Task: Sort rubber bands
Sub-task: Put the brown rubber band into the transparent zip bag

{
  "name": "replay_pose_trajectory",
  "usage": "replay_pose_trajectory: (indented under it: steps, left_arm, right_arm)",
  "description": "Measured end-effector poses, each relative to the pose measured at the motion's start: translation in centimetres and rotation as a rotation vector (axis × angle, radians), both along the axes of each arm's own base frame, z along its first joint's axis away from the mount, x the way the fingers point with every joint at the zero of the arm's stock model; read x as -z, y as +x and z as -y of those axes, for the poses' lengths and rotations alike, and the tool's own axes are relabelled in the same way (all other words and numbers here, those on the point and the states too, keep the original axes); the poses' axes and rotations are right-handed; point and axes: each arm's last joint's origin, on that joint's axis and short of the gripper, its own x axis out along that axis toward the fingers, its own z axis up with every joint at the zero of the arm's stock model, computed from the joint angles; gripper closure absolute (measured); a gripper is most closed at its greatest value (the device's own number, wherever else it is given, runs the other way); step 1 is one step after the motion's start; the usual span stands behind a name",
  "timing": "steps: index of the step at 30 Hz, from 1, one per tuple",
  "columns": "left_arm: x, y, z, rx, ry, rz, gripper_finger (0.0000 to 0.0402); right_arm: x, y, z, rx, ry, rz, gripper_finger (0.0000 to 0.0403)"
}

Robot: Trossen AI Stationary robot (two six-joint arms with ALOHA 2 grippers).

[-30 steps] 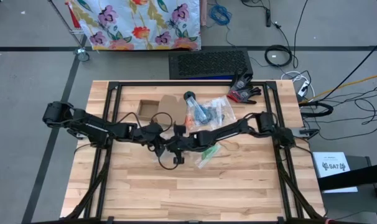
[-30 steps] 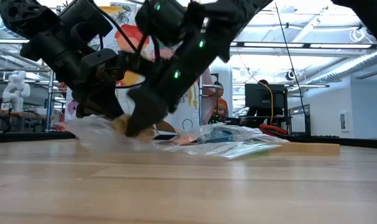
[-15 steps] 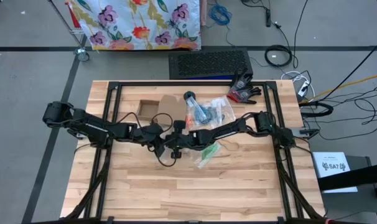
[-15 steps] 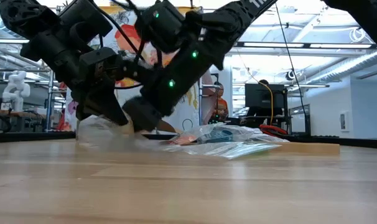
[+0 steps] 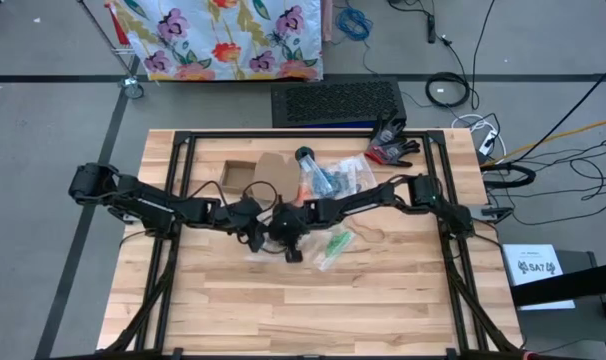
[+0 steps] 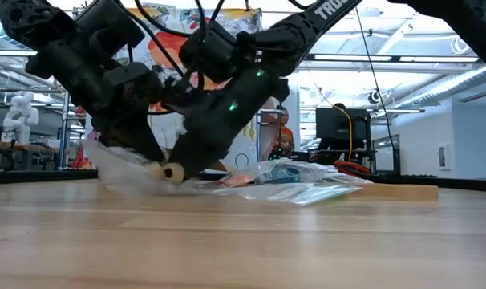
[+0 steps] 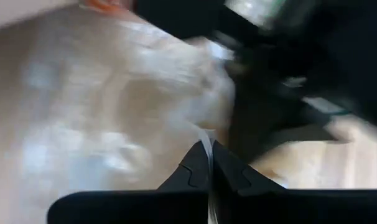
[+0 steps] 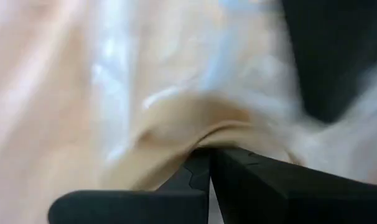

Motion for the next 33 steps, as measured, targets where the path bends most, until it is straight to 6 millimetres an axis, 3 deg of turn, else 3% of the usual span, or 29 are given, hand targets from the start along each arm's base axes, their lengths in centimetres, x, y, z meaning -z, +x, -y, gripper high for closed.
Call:
replay_pose_trajectory:
  steps: [4, 8, 11, 13, 19, 25, 29, 33]
  left_arm:
    - [0.1, -0.1, -0.2, -0.042, 0.040, -0.019, 0.0401]
    - [0.1, -0.1, -0.2, -0.055, 0.050, -0.011, 0.0401]
    - [0.0, 0.0, -0.1, -0.042, 0.039, -0.005, 0.0401]
    - [-0.1, 0.0, 0.0, -0.016, 0.017, 0.003, 0.0401]
    - [-0.3, 0.2, 0.3, 0.006, 0.008, 0.009, 0.0401]
    - [-0.3, 0.2, 0.2, 0.000, 0.013, 0.009, 0.0401]
    - [-0.3, 0.2, 0.3, 0.008, 0.002, 0.008, 0.0401]
    - [-0.2, 0.1, 0.4, 0.012, 0.002, 0.001, 0.0401]
  right_arm:
    - [-1.0, -0.4, 0.5, -0.126, 0.244, -0.024, 0.0403]
    - [-2.4, 0.1, 0.3, -0.219, 0.344, 0.081, 0.0403]
    - [-2.6, 0.4, 0.4, -0.178, 0.306, 0.121, 0.0403]
    - [-2.5, 0.6, 0.8, -0.054, 0.234, 0.120, 0.0403]
    - [-1.3, -0.5, 2.2, 0.153, 0.193, -0.053, 0.0403]
    - [-0.8, -1.2, 1.8, 0.052, 0.306, -0.157, 0.0403]
    - [-1.5, -0.4, 1.2, -0.029, 0.302, -0.030, 0.0403]
    - [-2.2, 0.3, 1.6, 0.069, 0.218, 0.046, 0.0403]
